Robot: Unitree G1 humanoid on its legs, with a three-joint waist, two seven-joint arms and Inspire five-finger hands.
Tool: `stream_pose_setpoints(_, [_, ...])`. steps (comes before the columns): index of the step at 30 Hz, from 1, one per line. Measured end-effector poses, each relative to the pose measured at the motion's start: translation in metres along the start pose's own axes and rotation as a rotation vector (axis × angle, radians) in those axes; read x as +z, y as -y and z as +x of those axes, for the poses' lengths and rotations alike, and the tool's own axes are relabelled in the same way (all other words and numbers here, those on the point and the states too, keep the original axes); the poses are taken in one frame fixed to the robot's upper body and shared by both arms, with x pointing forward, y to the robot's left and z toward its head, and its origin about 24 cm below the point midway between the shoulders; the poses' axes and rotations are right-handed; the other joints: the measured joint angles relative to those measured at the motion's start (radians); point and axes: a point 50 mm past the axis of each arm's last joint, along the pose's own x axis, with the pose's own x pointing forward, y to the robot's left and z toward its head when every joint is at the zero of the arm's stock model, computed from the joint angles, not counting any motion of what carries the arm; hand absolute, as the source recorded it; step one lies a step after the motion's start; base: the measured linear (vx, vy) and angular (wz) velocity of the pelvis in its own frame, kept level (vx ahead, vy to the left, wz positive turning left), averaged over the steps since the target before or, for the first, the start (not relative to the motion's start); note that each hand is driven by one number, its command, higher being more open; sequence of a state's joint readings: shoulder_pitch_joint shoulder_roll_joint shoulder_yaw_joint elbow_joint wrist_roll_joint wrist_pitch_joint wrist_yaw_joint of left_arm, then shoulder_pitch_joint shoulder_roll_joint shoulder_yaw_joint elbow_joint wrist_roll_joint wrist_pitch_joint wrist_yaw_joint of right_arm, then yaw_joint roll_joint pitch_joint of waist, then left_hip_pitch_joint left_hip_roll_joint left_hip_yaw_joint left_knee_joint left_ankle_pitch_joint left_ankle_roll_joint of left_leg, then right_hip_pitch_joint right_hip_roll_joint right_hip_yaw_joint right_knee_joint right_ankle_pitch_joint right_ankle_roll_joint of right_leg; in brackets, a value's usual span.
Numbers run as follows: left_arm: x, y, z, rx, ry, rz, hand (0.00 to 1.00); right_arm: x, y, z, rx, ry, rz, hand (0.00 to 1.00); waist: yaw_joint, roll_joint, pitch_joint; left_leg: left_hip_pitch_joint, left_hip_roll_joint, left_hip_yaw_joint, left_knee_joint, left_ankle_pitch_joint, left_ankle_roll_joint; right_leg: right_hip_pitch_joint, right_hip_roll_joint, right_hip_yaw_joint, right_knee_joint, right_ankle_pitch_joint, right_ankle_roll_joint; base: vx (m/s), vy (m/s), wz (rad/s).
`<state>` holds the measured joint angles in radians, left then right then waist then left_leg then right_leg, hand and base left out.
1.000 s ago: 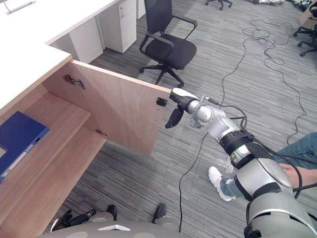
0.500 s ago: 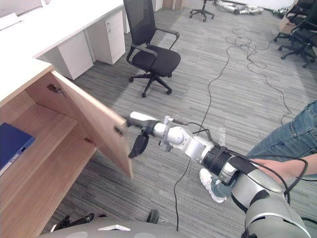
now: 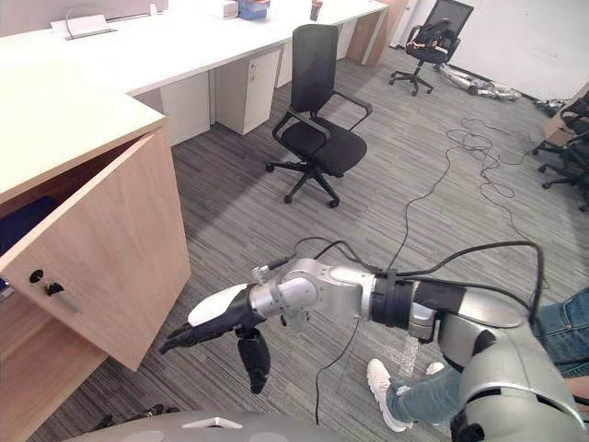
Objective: Walk over to the cabinet, pick up the folder, carry it to the office cabinet, place the folder inside the office cabinet, then close the office cabinet door
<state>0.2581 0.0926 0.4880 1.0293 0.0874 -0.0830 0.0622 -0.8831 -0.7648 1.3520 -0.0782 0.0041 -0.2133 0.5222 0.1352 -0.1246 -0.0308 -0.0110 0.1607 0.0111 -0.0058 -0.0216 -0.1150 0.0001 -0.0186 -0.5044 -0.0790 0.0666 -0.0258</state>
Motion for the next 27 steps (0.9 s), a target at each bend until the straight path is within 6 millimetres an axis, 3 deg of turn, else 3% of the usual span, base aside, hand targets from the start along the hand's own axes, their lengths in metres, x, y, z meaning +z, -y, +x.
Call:
stream_pose_setpoints(7, [0.004,-0.002,0.000,-0.004,0.018,0.000,1.00,-0.003,0.004,-0.009,-0.042,-0.035,-0.021,1.00,0.002,0.001,0.014,0.004,0.005,0.012,0.001,-0.007,0.010,-0.003,0.005,0.013,0.000,0.000,0.001,0.01,0.055,-0.06])
stream_pose_setpoints(12, [0.004,-0.001,0.000,-0.006,0.017,-0.002,1.00,-0.009,-0.006,-0.009,-0.091,-0.034,0.060,1.00,0.010,0.000,0.025,0.001,0.006,0.017,0.001,-0.011,0.013,-0.009,0.005,0.019,0.000,-0.001,0.001,0.01,0.060,-0.03])
stream_pose_setpoints(15, [0.005,0.001,0.000,-0.020,0.023,0.000,1.00,-0.030,-0.021,-0.012,-0.137,-0.097,0.176,1.00,0.032,0.003,0.028,0.000,0.002,0.013,0.002,-0.014,0.015,-0.008,0.002,0.018,0.000,-0.002,0.003,0.02,0.067,0.02])
stream_pose_setpoints(18, [0.008,0.012,0.000,-0.064,0.033,0.036,1.00,-0.074,-0.041,-0.020,-0.234,-0.294,0.326,1.00,0.043,0.028,0.049,0.000,-0.012,-0.019,0.016,-0.018,0.021,0.012,-0.022,-0.018,0.020,-0.016,0.023,0.02,0.096,0.39])
stream_pose_setpoints(20, [0.014,0.030,-0.001,-0.132,0.061,0.086,1.00,-0.112,-0.063,-0.042,-0.406,-0.495,0.508,1.00,0.041,0.072,0.097,-0.002,-0.052,-0.104,0.077,-0.047,0.037,0.012,-0.109,-0.092,0.208,-0.127,0.062,0.00,0.166,1.01])
stream_pose_setpoints(21, [0.014,0.033,-0.002,-0.145,0.064,0.099,1.00,-0.119,-0.071,-0.048,-0.460,-0.544,0.560,1.00,0.036,0.079,0.102,-0.009,-0.070,-0.133,0.095,-0.056,0.040,0.008,-0.138,-0.110,0.274,-0.157,0.075,0.03,0.152,1.38])
stream_pose_setpoints(22, [0.013,0.037,-0.002,-0.163,0.066,0.127,1.00,-0.130,-0.088,-0.061,-0.565,-0.626,0.658,1.00,0.023,0.088,0.105,-0.024,-0.106,-0.199,0.123,-0.072,0.045,-0.021,-0.197,-0.057,0.411,-0.195,0.070,0.03,0.080,1.40])
stream_pose_setpoints(23, [0.012,0.038,-0.003,-0.175,0.069,0.153,1.00,-0.135,-0.102,-0.071,-0.638,-0.680,0.724,1.00,0.015,0.091,0.107,-0.043,-0.127,-0.246,0.147,-0.082,0.049,-0.055,-0.210,0.063,0.493,-0.197,0.062,0.05,0.094,1.72])
stream_pose_setpoints(24, [0.014,0.036,-0.002,-0.181,0.077,0.180,1.00,-0.137,-0.115,-0.083,-0.714,-0.735,0.781,1.00,-0.001,0.109,0.108,-0.059,-0.149,-0.311,0.172,-0.082,0.054,-0.102,-0.206,0.226,0.605,-0.190,0.039,0.03,0.068,1.44])
stream_pose_setpoints(25, [0.014,0.038,-0.003,-0.188,0.077,0.192,1.00,-0.138,-0.122,-0.087,-0.753,-0.754,0.814,1.00,-0.011,0.109,0.113,-0.064,-0.151,-0.348,0.179,-0.081,0.057,-0.137,-0.193,0.315,0.668,-0.191,0.016,0.05,-0.037,1.69])
stream_pose_setpoints(26, [0.016,0.030,-0.001,-0.168,0.080,0.203,1.00,-0.137,-0.137,-0.089,-0.839,-0.778,0.894,1.00,-0.036,0.110,0.118,-0.085,-0.161,-0.425,0.188,-0.075,0.052,-0.169,-0.133,0.499,0.674,-0.269,0.026,0.05,-0.169,1.94])
stream_pose_setpoints(27, [0.019,0.024,0.001,-0.154,0.086,0.214,1.00,-0.137,-0.150,-0.089,-0.906,-0.798,0.971,1.00,-0.064,0.083,0.112,-0.112,-0.188,-0.496,0.200,-0.061,0.029,-0.157,-0.100,0.611,0.579,-0.281,0.057,0.05,-0.230,1.98])
